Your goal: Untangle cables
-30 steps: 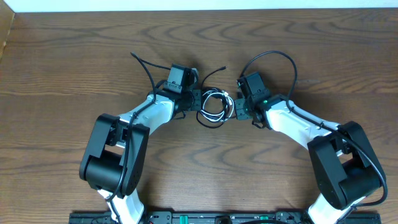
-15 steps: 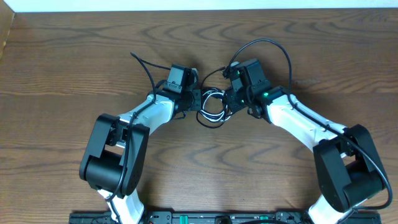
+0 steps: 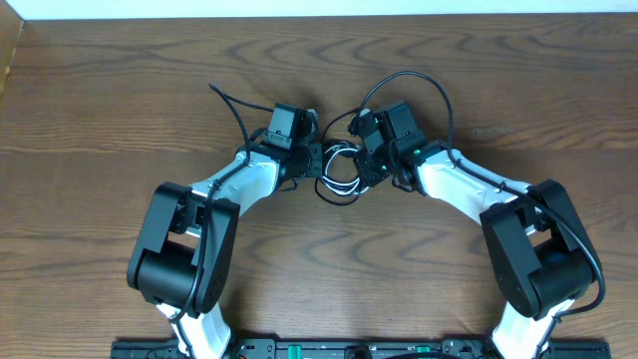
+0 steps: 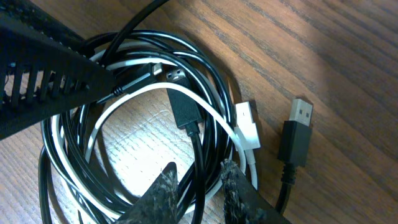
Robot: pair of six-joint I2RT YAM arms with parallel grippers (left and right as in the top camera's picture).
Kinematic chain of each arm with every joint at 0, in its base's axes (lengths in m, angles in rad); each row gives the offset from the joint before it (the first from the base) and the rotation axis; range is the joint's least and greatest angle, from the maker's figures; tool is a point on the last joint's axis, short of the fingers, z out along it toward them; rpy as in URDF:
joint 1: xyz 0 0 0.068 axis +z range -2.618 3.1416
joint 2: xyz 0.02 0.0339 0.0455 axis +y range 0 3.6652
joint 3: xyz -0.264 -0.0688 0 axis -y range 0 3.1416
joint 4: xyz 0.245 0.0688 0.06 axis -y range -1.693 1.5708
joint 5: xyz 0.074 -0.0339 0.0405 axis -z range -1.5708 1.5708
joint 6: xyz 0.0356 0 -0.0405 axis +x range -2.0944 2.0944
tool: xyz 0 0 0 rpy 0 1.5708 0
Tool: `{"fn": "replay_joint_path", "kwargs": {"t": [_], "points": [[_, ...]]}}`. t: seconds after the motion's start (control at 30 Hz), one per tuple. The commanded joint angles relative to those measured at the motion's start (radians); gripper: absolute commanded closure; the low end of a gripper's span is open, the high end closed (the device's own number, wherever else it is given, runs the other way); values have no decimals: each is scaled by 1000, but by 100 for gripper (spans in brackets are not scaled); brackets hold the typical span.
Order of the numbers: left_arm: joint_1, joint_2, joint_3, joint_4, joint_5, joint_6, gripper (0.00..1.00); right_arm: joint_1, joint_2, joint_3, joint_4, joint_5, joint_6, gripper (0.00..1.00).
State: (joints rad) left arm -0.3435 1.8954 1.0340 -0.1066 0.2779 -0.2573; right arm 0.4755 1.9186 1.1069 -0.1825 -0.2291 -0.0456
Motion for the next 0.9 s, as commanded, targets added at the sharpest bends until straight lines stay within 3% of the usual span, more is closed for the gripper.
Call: {"fn": "replay_joint_path", "kwargs": {"t": [0.0,0.4,0.67,0.73,0.87], "points": [[0,29,4,-7,-29,13,66,6,8,10,-17,-10,-14,83],[0,29,4,-7,-29,13,66,6,8,10,-74,-10,-11,84],[0,29,4,-7,-29,13,66,8,27,10,-22,-10,0,77],[0,29,4,-8,-29,13,66,13,41,10,-6,-10,2,80],[0,29,4,-8,-29,13,66,17,46,10,0,-10,24,99]]}}
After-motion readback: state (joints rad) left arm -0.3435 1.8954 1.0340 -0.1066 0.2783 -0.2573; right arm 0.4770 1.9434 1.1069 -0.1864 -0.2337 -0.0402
